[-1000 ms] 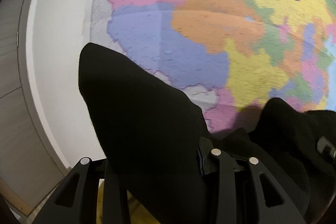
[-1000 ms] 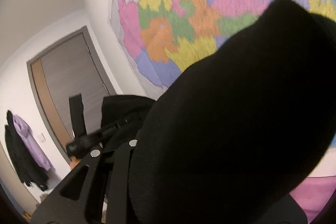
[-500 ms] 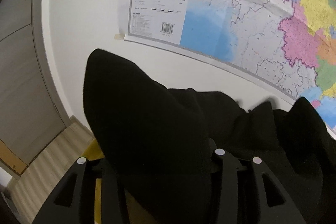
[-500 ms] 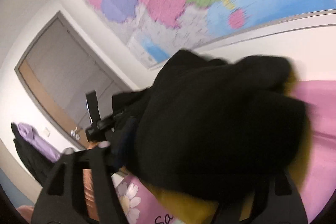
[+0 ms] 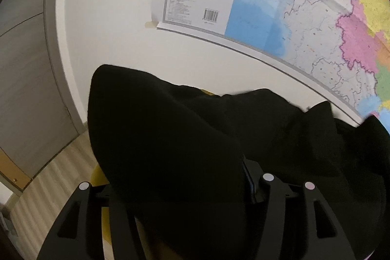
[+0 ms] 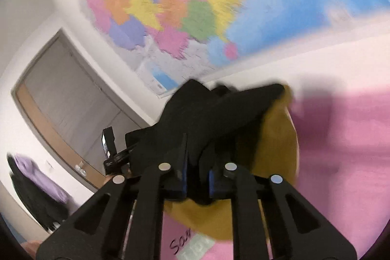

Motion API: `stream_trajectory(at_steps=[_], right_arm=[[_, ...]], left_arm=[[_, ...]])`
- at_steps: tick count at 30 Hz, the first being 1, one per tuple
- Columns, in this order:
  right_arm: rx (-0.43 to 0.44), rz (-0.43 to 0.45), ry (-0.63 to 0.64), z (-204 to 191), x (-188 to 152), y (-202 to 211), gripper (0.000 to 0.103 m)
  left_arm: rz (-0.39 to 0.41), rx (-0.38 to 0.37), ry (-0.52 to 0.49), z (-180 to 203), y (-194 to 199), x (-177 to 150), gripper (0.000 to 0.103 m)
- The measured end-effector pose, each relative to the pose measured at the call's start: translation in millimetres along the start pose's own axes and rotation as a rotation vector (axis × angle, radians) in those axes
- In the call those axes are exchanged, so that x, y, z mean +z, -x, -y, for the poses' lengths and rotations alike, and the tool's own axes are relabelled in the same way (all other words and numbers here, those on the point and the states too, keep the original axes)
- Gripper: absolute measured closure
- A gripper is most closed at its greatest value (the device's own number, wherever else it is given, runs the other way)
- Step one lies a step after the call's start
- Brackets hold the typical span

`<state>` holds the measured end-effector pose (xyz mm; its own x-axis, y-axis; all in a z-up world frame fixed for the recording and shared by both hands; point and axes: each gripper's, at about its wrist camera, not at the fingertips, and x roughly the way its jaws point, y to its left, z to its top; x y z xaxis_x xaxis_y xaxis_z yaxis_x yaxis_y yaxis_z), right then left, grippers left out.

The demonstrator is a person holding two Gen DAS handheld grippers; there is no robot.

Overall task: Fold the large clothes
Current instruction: 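Lower the black bundle onto the mustard garment and open both tools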

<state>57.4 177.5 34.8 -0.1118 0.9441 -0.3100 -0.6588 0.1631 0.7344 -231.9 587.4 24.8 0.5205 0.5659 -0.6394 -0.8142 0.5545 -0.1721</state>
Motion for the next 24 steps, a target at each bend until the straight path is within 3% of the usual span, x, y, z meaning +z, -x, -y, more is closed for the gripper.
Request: stream_trajectory(at_steps=[2,4,5,7,9,10,14,17,22,23,24], right_arm=[[-0.065,-0.104,-0.051,13,-22,-12,0.088],[-0.095,-0.131,-0.073,16,-28,-16,0.077],[-0.109,-0.115,-0.070,15,-27,-11,0.068],[-0.130,-0.079,-0.007,3,-21,3,0.066],[-0.182,-0.056,0.065,-14,-14,12,0.051],[-0.206,-0.038,0.086,-24,-8,6,0.049],[-0.265,0.021,0.190,-46,14,7,0.032],[-0.287,-0.019,0.232,-56,31,-19,0.031],[-0.318,-0.158,0.176,-35,48,-79,0.029],[-0.310,-0.181,0.164,-29,46,-83,0.035],[-0.287,-0.199,0.156,-27,44,-87,0.059]], left_arm=[[-0.013,0.035,-0.008,3,-5,-1,0.040],[-0.009,0.055,-0.023,6,-4,-2,0.039],[-0.001,0.068,-0.038,9,-1,-3,0.039],[0.015,0.082,-0.047,8,6,-5,0.037],[0.040,0.089,-0.041,4,16,-7,0.034],[0.057,0.104,-0.039,3,23,-8,0.030],[0.201,0.216,-0.050,5,65,-21,0.026],[0.288,0.206,-0.067,16,93,-27,0.025],[0.211,0.000,-0.172,55,95,-29,0.024],[0.192,-0.033,-0.204,66,92,-31,0.024],[0.182,-0.028,-0.230,78,88,-34,0.024]])
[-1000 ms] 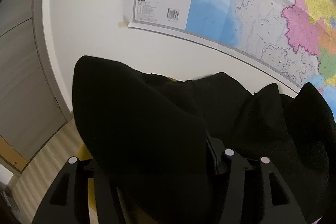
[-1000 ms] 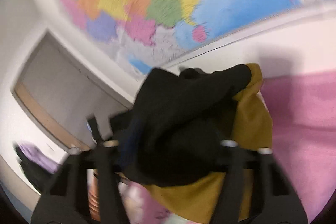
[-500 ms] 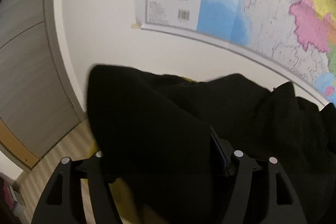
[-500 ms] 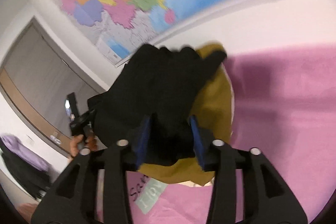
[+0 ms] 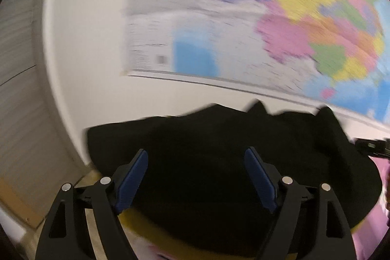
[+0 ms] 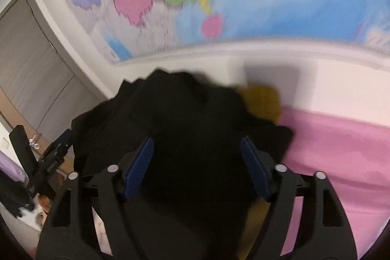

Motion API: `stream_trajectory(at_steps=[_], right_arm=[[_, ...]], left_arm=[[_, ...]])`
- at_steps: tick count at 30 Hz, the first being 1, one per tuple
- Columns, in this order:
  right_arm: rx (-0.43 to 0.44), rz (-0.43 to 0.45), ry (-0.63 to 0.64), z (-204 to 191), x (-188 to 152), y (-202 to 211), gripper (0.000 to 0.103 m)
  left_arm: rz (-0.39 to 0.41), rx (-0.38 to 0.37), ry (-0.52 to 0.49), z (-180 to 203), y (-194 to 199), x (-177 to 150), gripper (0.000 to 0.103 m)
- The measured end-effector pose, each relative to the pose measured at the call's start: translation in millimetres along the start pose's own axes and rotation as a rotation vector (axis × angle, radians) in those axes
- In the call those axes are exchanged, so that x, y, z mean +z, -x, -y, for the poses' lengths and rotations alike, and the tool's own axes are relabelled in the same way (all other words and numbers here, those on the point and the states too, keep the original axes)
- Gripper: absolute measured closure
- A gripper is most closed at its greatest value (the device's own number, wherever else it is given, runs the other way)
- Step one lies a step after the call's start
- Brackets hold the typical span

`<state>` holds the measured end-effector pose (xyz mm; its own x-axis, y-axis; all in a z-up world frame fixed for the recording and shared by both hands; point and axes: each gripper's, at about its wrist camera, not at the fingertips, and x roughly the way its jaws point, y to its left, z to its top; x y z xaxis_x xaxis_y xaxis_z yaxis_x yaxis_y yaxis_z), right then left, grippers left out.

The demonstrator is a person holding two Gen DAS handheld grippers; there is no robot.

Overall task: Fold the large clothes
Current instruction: 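Lower the black bundle onto the mustard garment and open both tools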

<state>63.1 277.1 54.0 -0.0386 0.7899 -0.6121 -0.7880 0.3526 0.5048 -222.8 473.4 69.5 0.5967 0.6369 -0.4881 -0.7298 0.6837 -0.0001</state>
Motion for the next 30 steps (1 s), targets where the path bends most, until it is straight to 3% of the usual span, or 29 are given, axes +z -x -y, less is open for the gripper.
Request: stream_trajectory(at_steps=[2,4,7,9,12,16,18,26,30], right_arm=[[-0.006,0.028,0.024,-1,-1,4,0.097],[0.010,0.085,0.016,3,-4,21,0.098],[0.014,0.161,-0.031,16,-13,48,0.098],[0.006,0.134,-0.054,21,-20,48,0.101],[-0.079,0.055,0.027,10,-25,33,0.098],[-0.065,0.123,0.019,4,-23,48,0.091],[-0.028,0.162,0.020,-2,-24,60,0.072],[-0.004,0.190,0.221,-57,-40,70,0.063],[-0.001,0.122,0.274,-69,-45,49,0.063]], left_arm=[[-0.022,0.001,-0.041,17,-11,-1,0.024],[-0.053,0.046,-0.041,23,-22,0,0.024],[-0.088,0.050,-0.007,20,-33,0,0.024],[-0.104,0.046,0.012,16,-39,0,0.023],[-0.101,0.065,-0.004,18,-35,4,0.023],[-0.072,0.074,-0.007,19,-19,4,0.023],[-0.044,0.082,-0.025,23,-9,4,0.023],[0.004,-0.001,-0.053,41,23,5,0.023],[0.004,-0.048,-0.080,55,25,-1,0.023]])
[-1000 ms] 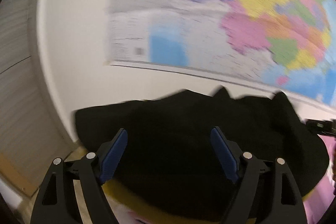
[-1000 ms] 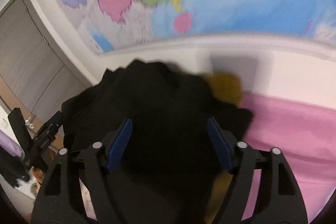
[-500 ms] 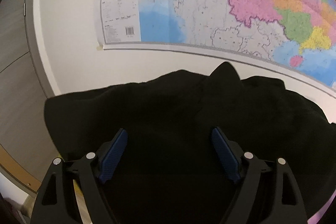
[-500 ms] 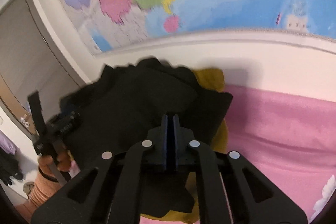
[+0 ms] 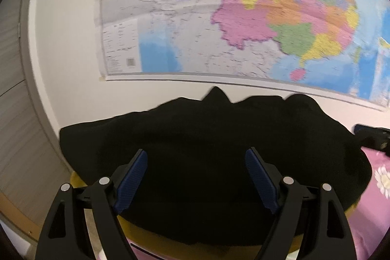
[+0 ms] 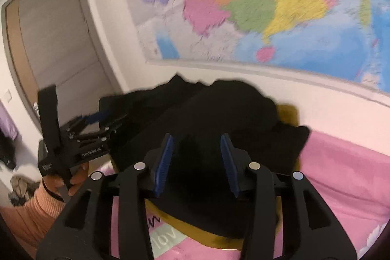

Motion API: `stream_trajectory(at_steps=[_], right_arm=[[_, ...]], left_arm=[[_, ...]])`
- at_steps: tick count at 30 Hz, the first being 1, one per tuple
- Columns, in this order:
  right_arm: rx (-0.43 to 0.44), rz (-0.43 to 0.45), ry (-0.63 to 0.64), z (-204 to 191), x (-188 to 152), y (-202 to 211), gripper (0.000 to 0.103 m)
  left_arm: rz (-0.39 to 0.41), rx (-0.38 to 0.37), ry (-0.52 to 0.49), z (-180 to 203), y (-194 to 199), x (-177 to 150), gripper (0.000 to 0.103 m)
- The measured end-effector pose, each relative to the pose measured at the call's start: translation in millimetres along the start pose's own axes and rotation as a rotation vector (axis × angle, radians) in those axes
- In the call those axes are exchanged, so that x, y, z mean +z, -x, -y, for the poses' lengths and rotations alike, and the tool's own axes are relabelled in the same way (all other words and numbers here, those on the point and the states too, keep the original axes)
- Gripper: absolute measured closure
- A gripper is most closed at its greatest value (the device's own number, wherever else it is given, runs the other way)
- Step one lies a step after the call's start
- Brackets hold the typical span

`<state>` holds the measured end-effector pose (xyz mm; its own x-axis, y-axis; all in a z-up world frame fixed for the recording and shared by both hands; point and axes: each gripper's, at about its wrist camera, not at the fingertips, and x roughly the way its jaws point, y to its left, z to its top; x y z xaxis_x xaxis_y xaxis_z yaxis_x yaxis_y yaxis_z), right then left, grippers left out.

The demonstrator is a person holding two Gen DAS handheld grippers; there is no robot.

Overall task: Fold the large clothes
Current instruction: 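Lower the black bundle onto the mustard garment and open both tools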

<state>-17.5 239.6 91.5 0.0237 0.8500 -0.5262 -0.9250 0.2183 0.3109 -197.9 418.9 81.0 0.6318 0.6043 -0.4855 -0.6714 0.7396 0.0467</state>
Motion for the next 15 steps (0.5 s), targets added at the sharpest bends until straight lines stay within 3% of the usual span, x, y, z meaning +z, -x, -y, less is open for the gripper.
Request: stream_trajectory(at_steps=[3,7,10,12,15], right_arm=[[-0.031,-0.046,-0.021,9,-6,-19,0.065],[-0.008,-0.054,-0.073,20,-10,-22,0.067],[-0.011,-0.011,-0.050,15,-12,-5,0.066],[-0.027,0.023,-0.006,10,-16,7,0.060],[-0.045,-0.044,-0.005,12,-27,-1,0.059]], left_arm=[[-0.061,-0.045,-0.001,5,-16,-6,0.023],[-0.127,-0.069,0.057,-5,-41,-15,0.018],[-0.107,-0.072,0.079,-10,-32,-15,0.019],[-0.073,-0.073,0.089,-16,-23,-14,0.019],[-0.024,-0.011,0.113,-39,-13,-9,0.018]])
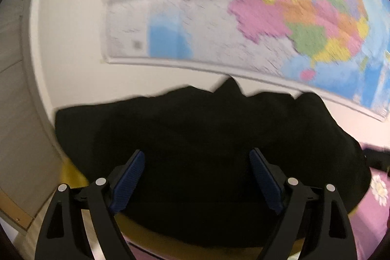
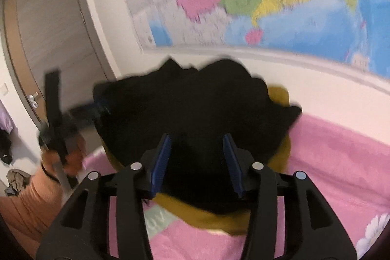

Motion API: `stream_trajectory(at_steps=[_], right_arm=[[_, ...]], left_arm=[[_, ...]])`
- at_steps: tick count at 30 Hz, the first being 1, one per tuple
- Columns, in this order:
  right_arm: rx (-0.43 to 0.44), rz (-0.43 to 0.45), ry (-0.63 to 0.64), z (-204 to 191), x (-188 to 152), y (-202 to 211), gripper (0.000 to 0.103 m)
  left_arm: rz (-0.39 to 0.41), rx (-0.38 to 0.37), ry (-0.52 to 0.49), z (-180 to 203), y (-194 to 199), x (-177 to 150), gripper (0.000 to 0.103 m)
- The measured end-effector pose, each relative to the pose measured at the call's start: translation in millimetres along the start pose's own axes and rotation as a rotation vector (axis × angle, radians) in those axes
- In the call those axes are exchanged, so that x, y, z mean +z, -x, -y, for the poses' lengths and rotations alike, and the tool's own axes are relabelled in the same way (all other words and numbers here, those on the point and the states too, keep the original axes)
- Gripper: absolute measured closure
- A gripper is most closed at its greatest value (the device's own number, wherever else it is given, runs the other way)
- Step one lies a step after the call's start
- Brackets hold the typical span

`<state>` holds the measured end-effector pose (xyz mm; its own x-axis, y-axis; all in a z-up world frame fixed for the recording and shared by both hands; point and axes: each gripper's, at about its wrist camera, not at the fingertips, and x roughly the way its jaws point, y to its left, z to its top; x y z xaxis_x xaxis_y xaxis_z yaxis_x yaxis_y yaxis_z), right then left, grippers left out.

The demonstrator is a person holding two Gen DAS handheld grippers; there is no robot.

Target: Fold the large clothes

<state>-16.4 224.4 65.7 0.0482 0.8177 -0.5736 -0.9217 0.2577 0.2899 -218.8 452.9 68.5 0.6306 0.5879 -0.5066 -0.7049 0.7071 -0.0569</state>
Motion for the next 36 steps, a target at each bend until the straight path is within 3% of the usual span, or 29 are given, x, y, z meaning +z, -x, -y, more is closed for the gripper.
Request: stream_trajectory(at_steps=[4,8,13,16,19,21,23,26,29,32,36], right_arm=[[0.041,-0.032,-0.052,11,-12,-11,0.058],[0.050,-0.028,-0.060,11,-13,-10,0.056],[0.056,-0.026,-0.068,9,-15,-9,0.054],[0.057,-0.014,-0.073,8,-14,-5,0.054],[0.054,0.007,-0.077,6,-14,3,0.052],[0.026,0.033,-0.052,1,-15,10,0.052],[0.012,0.055,-0.033,-3,-18,16,0.051],[-0.010,0.065,-0.004,-11,-24,18,0.046],[-0.029,0.018,0.015,-15,-33,8,0.047],[-0.043,-0.015,0.011,-13,-40,-2,0.047],[-0.057,0.008,0.022,-19,-45,7,0.044]], left_arm=[[0.002,0.107,0.127,-54,-9,16,0.023],[-0.024,0.228,0.181,-87,-24,25,0.026],[-0.166,0.195,0.186,-105,-60,8,0.024],[-0.144,0.230,0.186,-101,-51,5,0.025],[-0.069,0.265,0.174,-90,-22,6,0.025],[0.003,0.253,0.127,-75,2,4,0.023],[0.056,0.183,0.086,-54,23,-1,0.017],[0.054,0.051,0.011,-18,36,-16,0.016],[0.024,-0.019,-0.055,13,28,-32,0.016],[-0.019,0.005,-0.090,33,14,-45,0.016],[-0.012,0.022,-0.070,37,21,-49,0.017]])
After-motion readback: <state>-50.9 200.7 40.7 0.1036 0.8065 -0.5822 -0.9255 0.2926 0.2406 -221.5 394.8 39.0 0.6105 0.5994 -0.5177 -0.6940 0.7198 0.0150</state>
